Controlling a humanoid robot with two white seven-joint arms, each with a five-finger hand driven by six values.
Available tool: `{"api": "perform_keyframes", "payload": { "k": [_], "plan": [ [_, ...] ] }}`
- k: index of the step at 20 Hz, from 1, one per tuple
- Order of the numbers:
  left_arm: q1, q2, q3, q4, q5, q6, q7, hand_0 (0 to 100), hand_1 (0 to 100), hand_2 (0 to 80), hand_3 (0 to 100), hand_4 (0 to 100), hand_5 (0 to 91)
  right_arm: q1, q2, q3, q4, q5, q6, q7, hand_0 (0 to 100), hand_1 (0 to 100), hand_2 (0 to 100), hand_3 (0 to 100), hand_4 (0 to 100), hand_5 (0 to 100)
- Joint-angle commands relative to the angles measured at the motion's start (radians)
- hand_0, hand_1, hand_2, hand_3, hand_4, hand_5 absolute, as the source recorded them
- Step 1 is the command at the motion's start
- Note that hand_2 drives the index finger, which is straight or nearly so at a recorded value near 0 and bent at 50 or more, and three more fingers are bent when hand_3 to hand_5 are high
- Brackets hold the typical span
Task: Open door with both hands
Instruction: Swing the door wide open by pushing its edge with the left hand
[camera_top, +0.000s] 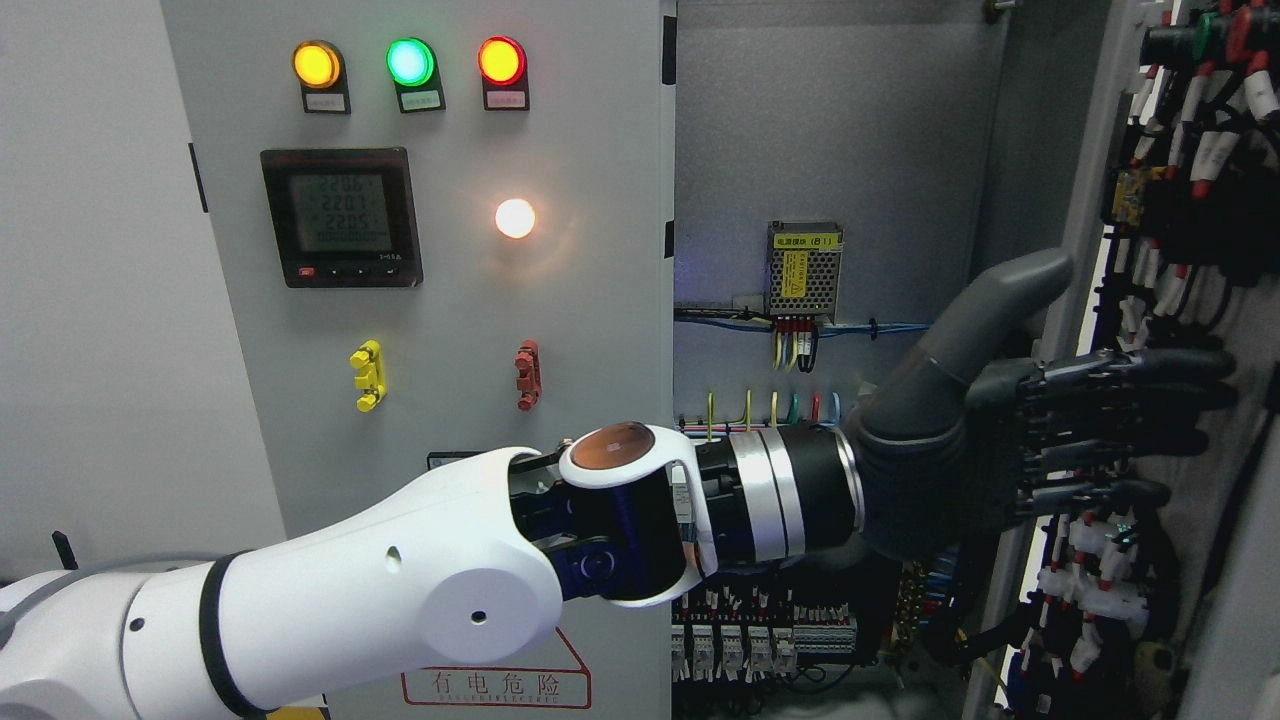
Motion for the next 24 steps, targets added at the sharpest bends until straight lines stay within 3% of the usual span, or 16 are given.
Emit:
{"api": "perform_keyframes", "payload": {
  "k": [1,8,12,24],
  "plan": [
    [-0.017,-0.138,-0.009,0.011,-0.001,0.003,0.022,0,0,0.0,0,3,0.0,0.0,0.0,0.0,0.0,0.0,0.0,0.0,11,0,0,0,0,0],
    [-0.037,-0.221,-0.038,0.077,0.008,0.0,0.036,0,0,0.0,0,3,0.0,0.0,0.0,0.0,0.0,0.0,0.0,0.0,11,0,0,0,0,0],
    [-0.039,-0.265,-0.063,0.098,0.003,0.0,0.077,0,0,0.0,0,3,0.0,0.0,0.0,0.0,0.0,0.0,0.0,0.0,11,0,0,0,0,0],
    [-0.051,-0.308,-0.075,0.143,0.013,-0.006,0.094,0,0,0.0,0,3,0.0,0.0,0.0,0.0,0.0,0.0,0.0,0.0,11,0,0,0,0,0]
  ]
}}
